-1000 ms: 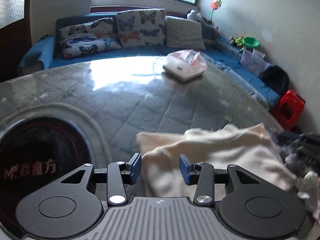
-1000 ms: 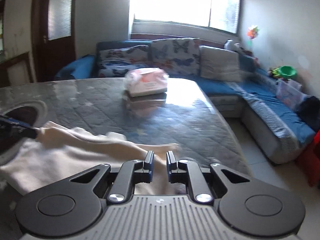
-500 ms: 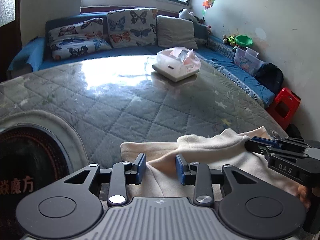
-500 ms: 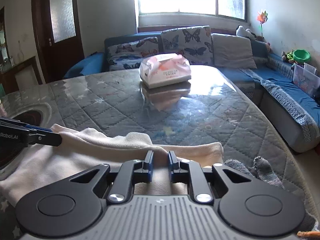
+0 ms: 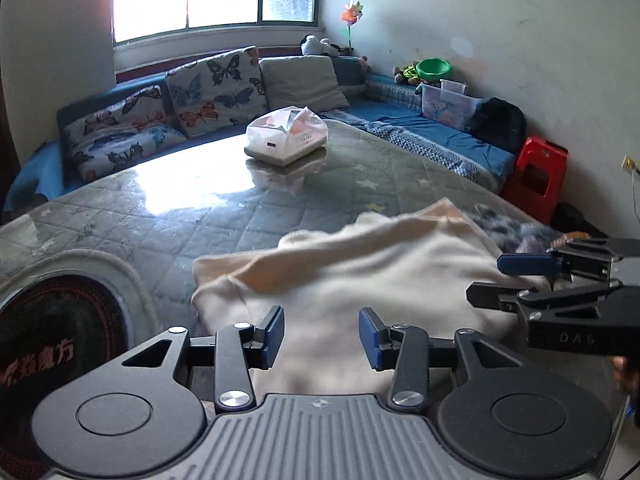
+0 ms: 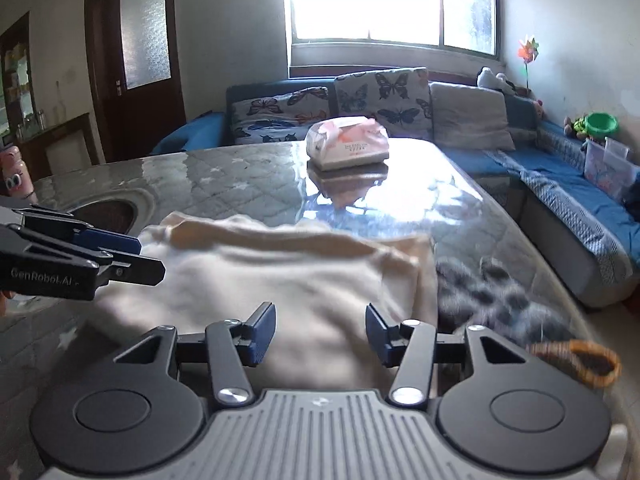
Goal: Fold clothes
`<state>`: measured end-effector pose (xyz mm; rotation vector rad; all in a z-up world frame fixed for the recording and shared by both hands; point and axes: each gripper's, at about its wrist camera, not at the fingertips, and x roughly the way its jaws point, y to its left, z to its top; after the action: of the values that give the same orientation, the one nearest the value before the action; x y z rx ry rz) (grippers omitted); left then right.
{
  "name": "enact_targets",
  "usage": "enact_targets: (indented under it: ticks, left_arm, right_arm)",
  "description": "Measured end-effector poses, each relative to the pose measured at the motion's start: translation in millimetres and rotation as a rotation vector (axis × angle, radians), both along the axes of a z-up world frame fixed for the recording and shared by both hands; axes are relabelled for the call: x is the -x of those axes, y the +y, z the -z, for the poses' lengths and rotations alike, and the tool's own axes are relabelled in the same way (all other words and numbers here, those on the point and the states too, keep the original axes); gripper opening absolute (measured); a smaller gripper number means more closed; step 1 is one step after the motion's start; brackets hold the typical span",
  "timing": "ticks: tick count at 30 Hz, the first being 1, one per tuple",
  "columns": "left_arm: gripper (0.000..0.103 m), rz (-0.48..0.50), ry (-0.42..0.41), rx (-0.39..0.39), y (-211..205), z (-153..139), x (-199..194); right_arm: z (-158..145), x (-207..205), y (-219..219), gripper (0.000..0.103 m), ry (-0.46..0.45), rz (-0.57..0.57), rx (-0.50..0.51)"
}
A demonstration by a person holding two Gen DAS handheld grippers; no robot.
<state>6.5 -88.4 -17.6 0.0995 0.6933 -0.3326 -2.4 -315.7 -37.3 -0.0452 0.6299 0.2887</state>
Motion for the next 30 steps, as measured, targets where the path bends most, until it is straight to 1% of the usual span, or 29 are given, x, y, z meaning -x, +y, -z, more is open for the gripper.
enact_targets:
  ticks: [5,10,13,16,19,20,22,24,27,29,30]
  left_arm:
    - [0.045,-0.023,0.035,-0.01,5.2,15.7,9.2]
    - [0.046,-0.038,0.014,0.005,8.3,11.9,18.2]
    - [0.047,-0.045,0.018,0.004,9.5,14.9,19.8]
    - [0.047,-0.049,0.022,0.007,10.5,16.7,20.0]
    - [0.052,-0.054,0.024,0.016,12.7,13.7,22.7]
    - [0.055,-0.053,0.024,0.019,13.2,13.2,23.3]
    - [0.057,-0.055,0.026,0.019,13.4,14.2,23.6]
    - [0.058,-0.058,0.027,0.016,13.3,16.3,23.9]
    - [0.062,-0.066,0.029,0.021,15.0,15.4,26.1]
    - [0.068,-0.074,0.032,0.025,18.4,14.2,28.4]
    - [0.069,-0.077,0.037,0.028,20.2,14.2,28.9]
  right_arm:
    - [8.0,14.6,-1.1,0.051,-0.012,0.026,0.009]
    - [2.8,19.1,5.9,0.051,-0.038,0.019,0.003]
    - [0.6,20.6,10.5,0.051,-0.051,0.011,-0.009]
    - [7.6,19.7,17.2,0.051,-0.035,-0.001,-0.001]
    - [8.9,22.3,21.0,0.052,-0.036,-0.005,0.014]
    - [7.3,23.7,21.3,0.055,-0.04,-0.007,0.012]
    - [5.2,25.6,22.4,0.06,-0.044,-0.008,0.001]
    - [8.5,24.6,25.6,0.06,-0.035,-0.009,0.013]
    - [11.4,24.7,28.7,0.061,-0.028,-0.007,0.021]
    - [9.7,27.2,28.9,0.064,-0.032,-0.006,0.019]
    - [8.6,28.5,29.0,0.065,-0.034,-0.006,0.018]
